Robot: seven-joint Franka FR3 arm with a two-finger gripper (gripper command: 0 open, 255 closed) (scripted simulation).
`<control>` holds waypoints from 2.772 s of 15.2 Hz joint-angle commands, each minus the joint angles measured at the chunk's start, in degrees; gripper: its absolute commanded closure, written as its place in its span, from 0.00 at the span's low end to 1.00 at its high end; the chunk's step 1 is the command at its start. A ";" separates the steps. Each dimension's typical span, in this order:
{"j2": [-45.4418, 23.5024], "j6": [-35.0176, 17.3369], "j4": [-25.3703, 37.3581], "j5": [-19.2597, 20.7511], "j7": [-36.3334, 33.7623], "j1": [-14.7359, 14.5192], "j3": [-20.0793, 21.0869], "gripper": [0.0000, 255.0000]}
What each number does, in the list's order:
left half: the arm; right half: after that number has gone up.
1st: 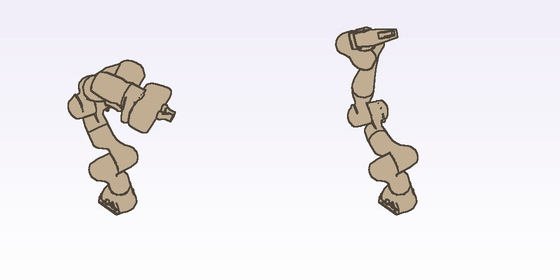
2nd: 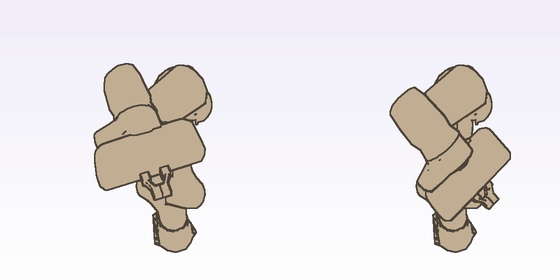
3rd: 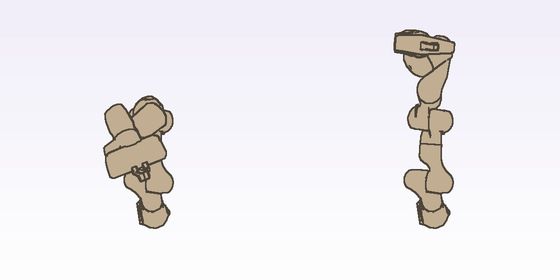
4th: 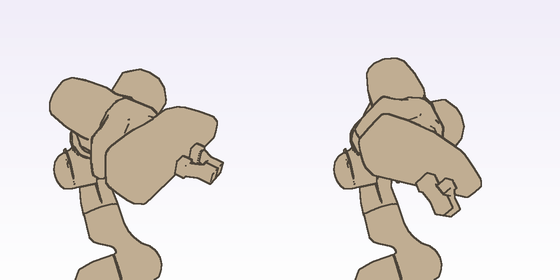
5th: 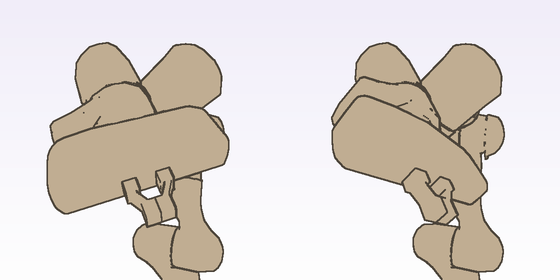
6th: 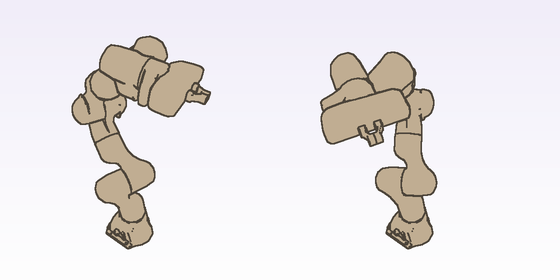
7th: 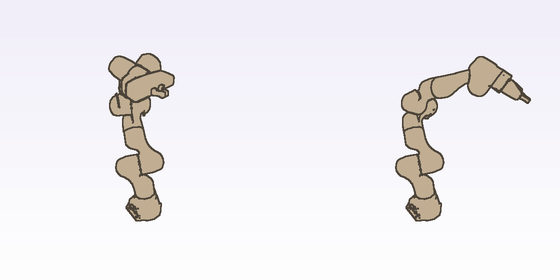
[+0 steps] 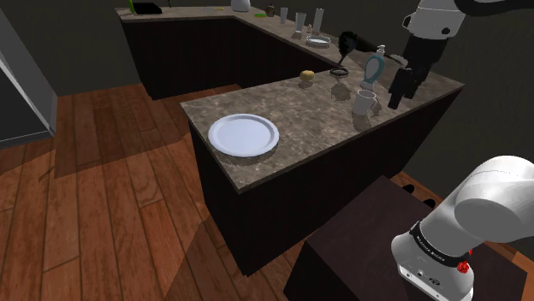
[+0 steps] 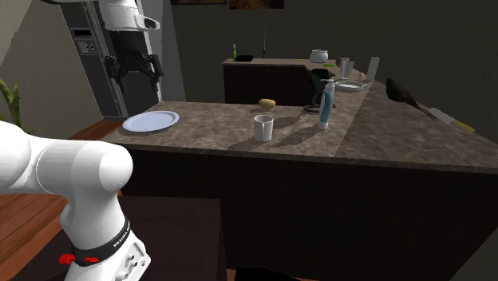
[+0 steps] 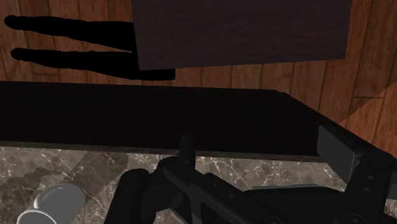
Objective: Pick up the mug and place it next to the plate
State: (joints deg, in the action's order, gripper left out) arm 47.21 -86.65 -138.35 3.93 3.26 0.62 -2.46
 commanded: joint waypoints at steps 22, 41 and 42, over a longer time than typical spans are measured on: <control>-36.87 -25.85 13.71 4.66 19.13 4.24 -18.27 0.00; -71.69 -32.19 41.38 -9.45 35.08 12.48 -21.55 0.00; -71.99 -32.84 41.02 -9.59 35.17 12.55 -21.49 0.00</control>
State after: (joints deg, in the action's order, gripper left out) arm -24.67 -118.57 -96.55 -5.57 38.26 13.10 -23.97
